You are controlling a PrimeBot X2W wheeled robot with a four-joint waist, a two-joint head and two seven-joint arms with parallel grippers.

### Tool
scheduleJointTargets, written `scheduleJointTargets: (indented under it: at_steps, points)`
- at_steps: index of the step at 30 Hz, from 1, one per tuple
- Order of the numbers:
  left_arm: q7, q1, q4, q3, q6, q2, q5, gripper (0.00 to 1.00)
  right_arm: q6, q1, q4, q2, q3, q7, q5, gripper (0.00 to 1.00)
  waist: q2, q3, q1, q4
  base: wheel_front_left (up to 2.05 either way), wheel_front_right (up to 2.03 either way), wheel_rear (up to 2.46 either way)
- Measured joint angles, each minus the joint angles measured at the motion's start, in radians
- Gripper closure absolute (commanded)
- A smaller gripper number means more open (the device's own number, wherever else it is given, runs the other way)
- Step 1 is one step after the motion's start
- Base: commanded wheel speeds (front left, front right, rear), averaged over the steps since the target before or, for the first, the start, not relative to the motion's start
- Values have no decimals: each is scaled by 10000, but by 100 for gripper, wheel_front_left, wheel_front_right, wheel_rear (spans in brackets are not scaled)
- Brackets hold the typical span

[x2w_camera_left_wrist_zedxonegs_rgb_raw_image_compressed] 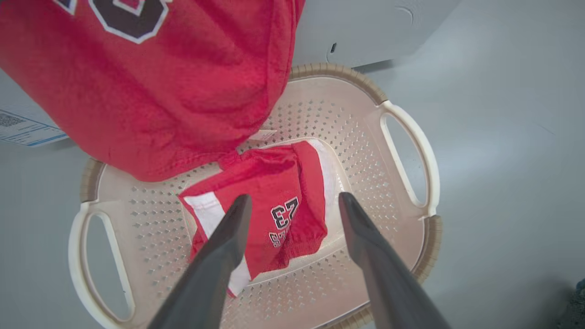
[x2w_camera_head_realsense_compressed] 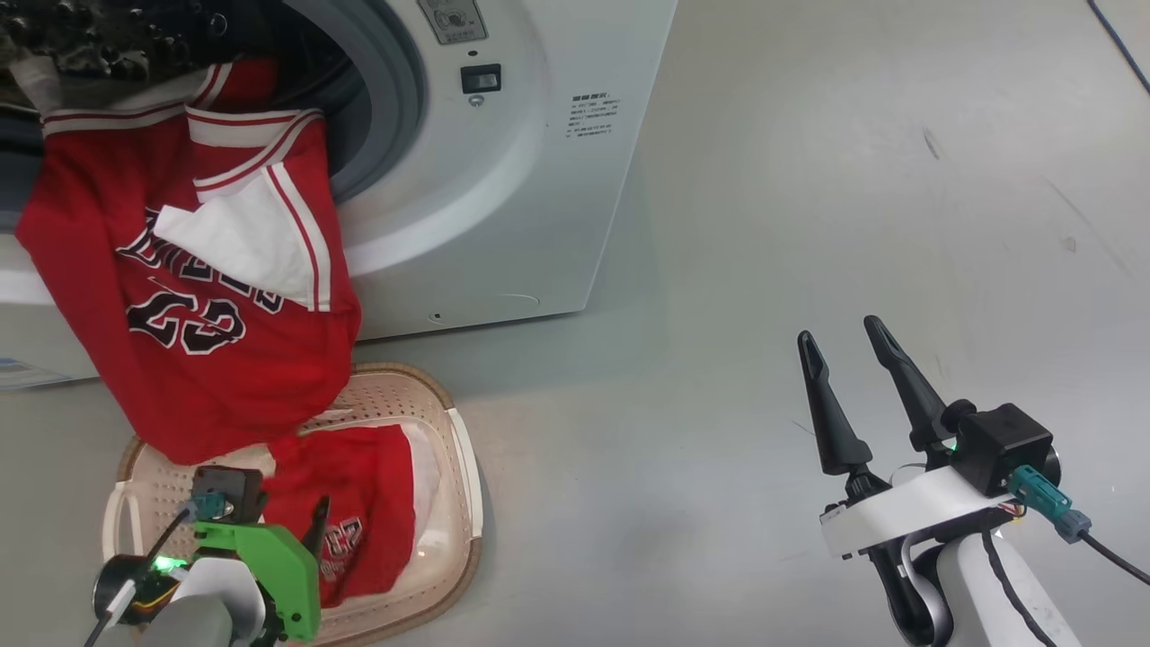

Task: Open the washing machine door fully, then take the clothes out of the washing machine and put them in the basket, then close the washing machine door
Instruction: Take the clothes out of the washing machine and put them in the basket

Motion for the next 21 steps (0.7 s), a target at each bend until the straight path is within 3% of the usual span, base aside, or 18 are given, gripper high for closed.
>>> scheduleJointTargets:
  at_steps: [12, 21]
  points:
    - [-1371, -479, -888, 171, -42, 27, 92, 0, 0, 15, -25, 0, -192, 0, 0, 0, 0, -293, 0, 637, 0, 0, 0]
    - [-1547, -613, -1985, 397, -44, 46, 92, 0, 0, 71, -27, -4, -314, 0, 0, 0, 0, -513, 0, 1135, 0, 0, 0]
